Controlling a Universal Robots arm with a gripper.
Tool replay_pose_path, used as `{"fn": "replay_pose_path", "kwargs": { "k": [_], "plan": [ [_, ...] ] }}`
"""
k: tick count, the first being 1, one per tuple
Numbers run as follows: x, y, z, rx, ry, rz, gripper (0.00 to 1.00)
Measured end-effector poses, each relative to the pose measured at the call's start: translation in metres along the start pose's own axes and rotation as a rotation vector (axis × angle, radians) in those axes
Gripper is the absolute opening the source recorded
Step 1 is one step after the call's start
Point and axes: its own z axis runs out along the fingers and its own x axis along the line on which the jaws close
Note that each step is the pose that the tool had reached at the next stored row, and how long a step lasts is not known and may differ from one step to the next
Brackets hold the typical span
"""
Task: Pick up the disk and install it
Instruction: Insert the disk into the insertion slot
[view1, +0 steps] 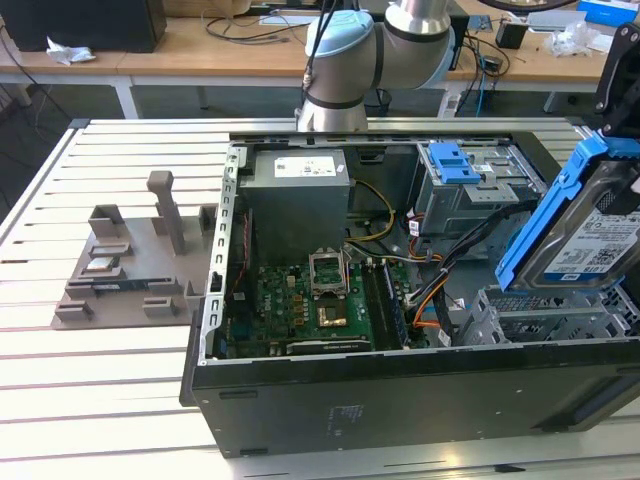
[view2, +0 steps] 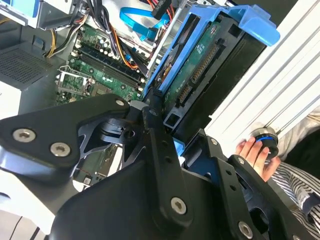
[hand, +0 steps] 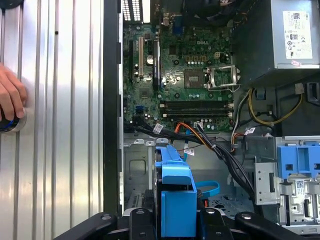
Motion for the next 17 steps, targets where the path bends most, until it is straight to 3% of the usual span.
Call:
{"fn": "replay_pose_path", "kwargs": {
  "k": [3,11,13,17],
  "plan": [
    [0.0000,-0.0001,0.0000,0.0000,0.0000,0.000,0.37],
    [0.0003,-0.0006,0.0114,0.0000,0.0001,0.000,0.37],
    [0.0005,-0.0012,0.0181,0.0000,0.0000,0.000,0.37],
    [0.0007,-0.0023,0.0243,0.0000,0.0001,0.000,0.37]
  ]
}}
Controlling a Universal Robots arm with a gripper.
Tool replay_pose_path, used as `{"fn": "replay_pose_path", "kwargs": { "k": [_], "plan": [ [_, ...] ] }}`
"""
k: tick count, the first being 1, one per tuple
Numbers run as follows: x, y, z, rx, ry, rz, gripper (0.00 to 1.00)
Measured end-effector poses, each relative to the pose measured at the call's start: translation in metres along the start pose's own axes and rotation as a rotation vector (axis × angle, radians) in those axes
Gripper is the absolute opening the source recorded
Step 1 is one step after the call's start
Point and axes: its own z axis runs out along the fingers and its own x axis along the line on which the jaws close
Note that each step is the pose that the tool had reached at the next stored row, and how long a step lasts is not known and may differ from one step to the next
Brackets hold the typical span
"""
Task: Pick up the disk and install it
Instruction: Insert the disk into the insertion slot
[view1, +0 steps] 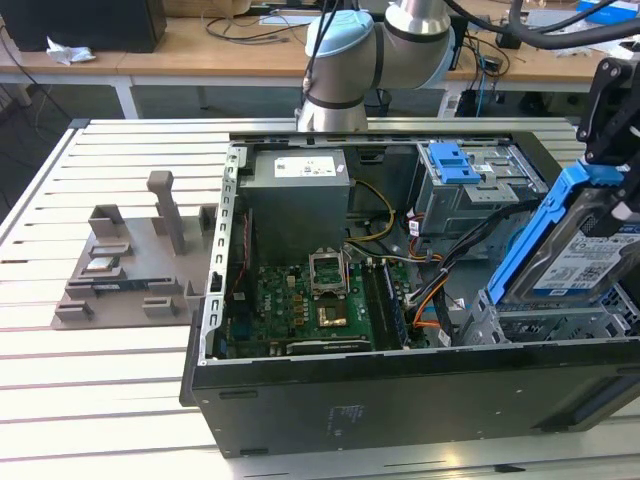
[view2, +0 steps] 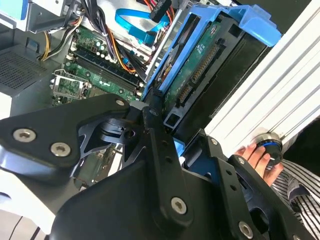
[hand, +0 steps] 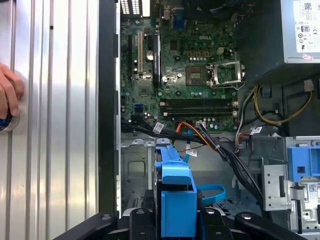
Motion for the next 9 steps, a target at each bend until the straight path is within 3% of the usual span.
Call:
{"fn": "replay_pose_path", "kwargs": {
  "k": [5,9],
  "plan": [
    [0.0004,-0.0011,0.0135,0.0000,-0.0001,0.000,0.37],
    [0.0004,-0.0012,0.0144,0.0000,0.0002,0.000,0.38]
  ]
}}
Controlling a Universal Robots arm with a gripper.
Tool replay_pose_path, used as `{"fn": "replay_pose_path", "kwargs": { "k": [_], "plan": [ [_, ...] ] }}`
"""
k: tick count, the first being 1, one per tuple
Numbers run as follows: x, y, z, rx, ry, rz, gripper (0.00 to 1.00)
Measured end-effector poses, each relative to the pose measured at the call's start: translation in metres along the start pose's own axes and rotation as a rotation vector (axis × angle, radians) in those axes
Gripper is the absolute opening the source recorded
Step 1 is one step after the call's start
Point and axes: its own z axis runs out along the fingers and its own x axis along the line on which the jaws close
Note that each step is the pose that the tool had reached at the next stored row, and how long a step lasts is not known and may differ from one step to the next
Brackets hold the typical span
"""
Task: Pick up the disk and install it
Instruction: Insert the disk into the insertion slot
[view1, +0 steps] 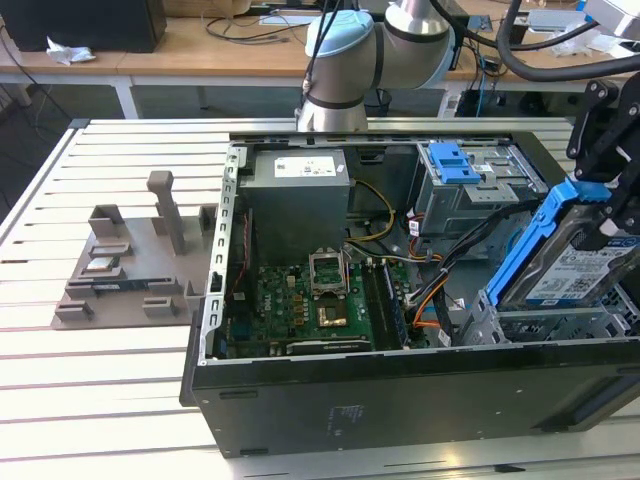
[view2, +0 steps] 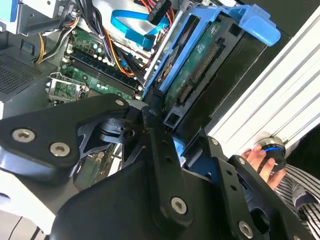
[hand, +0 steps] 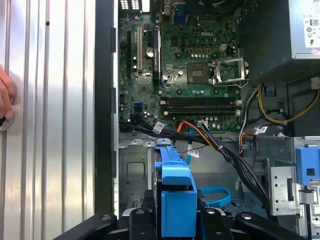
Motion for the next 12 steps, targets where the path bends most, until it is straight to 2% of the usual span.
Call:
{"fn": "replay_pose_path", "kwargs": {
  "k": [1,2,3,6,7,8,12],
  "plan": [
    [0.0000,0.0000,0.0002,0.0000,-0.0001,0.000,0.38],
    [0.0000,0.0000,0.0004,0.0000,-0.0002,0.000,0.45],
    [0.0000,0.0000,0.0005,0.0000,-0.0002,0.000,0.45],
    [0.0000,-0.0001,0.0008,0.0000,-0.0002,0.000,0.24],
    [0.0000,-0.0001,0.0010,0.0000,-0.0003,0.000,0.24],
    [0.0000,-0.0001,0.0010,0.0000,-0.0003,0.000,0.12],
    [0.0000,-0.0001,0.0013,0.0000,-0.0003,0.000,0.11]
  ]
}}
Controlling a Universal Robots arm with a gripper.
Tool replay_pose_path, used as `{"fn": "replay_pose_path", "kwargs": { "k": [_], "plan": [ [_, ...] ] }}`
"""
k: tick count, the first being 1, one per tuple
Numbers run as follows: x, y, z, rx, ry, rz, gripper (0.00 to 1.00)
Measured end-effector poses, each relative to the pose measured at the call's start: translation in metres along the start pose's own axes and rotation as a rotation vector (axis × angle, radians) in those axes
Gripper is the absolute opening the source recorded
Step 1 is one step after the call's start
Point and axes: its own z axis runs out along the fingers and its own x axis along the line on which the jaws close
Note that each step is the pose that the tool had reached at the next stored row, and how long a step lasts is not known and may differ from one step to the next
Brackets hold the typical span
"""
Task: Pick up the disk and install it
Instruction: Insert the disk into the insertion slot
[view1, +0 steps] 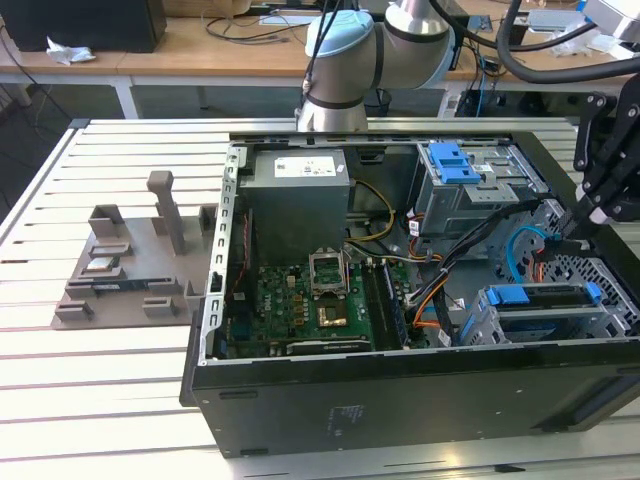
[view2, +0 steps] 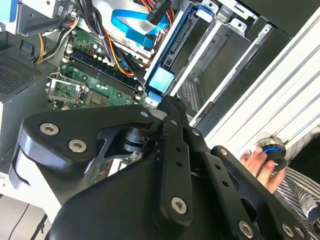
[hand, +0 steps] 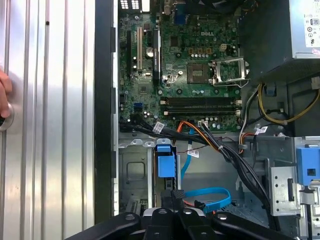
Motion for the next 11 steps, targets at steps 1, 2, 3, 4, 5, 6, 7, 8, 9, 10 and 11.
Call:
{"fn": "replay_pose_path", "kwargs": {
  "k": [1,2,3,4,5,6,7,8,9,10,11],
  "plan": [
    [0.0000,0.0000,0.0001,0.0001,0.0000,0.000,0.11],
    [-0.0014,-0.0019,0.0003,-0.0001,-0.0003,0.000,0.11],
    [-0.0049,-0.0079,0.0001,-0.0005,0.0000,0.000,0.11],
    [-0.0085,-0.0162,0.0013,-0.0021,0.0001,0.000,0.11],
    [-0.0097,-0.0197,0.0024,-0.0028,0.0005,0.000,0.11],
    [-0.0104,-0.0227,0.0033,-0.0032,0.0006,0.000,0.11],
    [-0.0108,-0.0247,0.0036,-0.0033,0.0008,0.000,0.11],
    [-0.0113,-0.0269,0.0041,-0.0035,0.0008,0.000,0.11],
    [-0.0113,-0.0275,0.0044,-0.0035,0.0007,0.000,0.11],
    [-0.0113,-0.0280,0.0046,-0.0035,0.0008,0.000,0.11],
    [-0.0113,-0.0280,0.0047,-0.0035,0.0009,0.000,0.11]
  ]
}}
